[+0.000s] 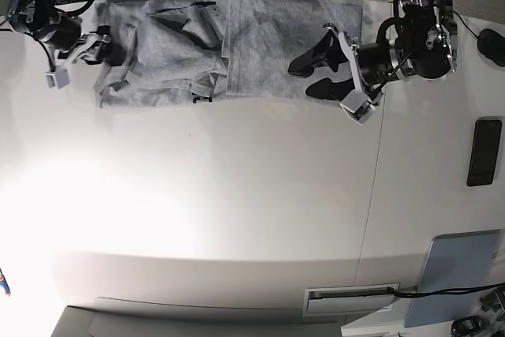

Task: Fold the T-shirt properly
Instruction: 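Move the right gripper to the strip's other end and grasp it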

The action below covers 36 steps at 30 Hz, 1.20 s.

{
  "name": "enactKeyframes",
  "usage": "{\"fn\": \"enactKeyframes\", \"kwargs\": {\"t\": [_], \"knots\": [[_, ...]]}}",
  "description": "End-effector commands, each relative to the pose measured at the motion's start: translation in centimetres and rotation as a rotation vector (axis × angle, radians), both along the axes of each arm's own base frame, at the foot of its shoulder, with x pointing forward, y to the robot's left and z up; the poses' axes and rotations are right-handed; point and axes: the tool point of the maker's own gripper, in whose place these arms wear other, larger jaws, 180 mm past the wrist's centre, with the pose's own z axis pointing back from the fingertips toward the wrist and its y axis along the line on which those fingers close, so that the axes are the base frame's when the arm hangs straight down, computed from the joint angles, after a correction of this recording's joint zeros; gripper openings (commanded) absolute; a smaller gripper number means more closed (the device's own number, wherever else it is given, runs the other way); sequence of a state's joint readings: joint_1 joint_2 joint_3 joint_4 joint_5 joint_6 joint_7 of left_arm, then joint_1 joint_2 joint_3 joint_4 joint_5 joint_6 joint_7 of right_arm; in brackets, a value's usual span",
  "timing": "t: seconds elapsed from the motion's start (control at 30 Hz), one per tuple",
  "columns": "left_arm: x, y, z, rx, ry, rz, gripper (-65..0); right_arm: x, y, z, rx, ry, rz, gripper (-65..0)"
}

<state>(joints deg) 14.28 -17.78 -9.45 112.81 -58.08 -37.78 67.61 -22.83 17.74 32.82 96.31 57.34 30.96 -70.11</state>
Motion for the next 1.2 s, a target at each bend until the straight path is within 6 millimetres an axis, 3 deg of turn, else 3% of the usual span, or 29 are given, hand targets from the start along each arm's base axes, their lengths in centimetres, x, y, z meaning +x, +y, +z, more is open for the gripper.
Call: {"fn": "enactKeyframes", "kwargs": {"t": [0.0, 0.13, 0.33, 0.53, 0.7, 1.0, 1.17], "knots": [[0.3, -0.2, 1.1, -0.035, -0.033, 0.0, -29.6, 0.6, -0.8, 1.2, -0.007, -0.038, -0.01, -26.1], [0.2, -0.2, 1.0, -0.035, -0.029, 0.0, -29.6, 0.5, -2.1, 1.8, -0.017, -0.052, -0.048, -26.1], [0.2, -0.2, 1.0, -0.035, -0.029, 0.0, -29.6, 0.4, -2.3, 0.7, -0.066, -0.028, -0.042, -26.1], [0.2, -0.2, 1.0, -0.034, -0.028, 0.0, -29.6, 0.3, -0.1, -1.5, 0.059, 0.015, -0.032, -26.1], [0.2, -0.2, 1.0, -0.034, -0.029, 0.0, -29.6, 0.0, 2.1, -1.4, 0.133, 0.022, 0.049, -26.1], [0.3, -0.3, 1.1, -0.039, -0.033, 0.003, -29.6, 0.0, 2.6, -1.3, 0.154, 0.018, 0.055, -26.1], [0.3, -0.3, 1.1, -0.039, -0.033, 0.003, -29.6, 0.2, 4.4, -1.7, 0.202, -0.006, 0.045, -26.1]]}}
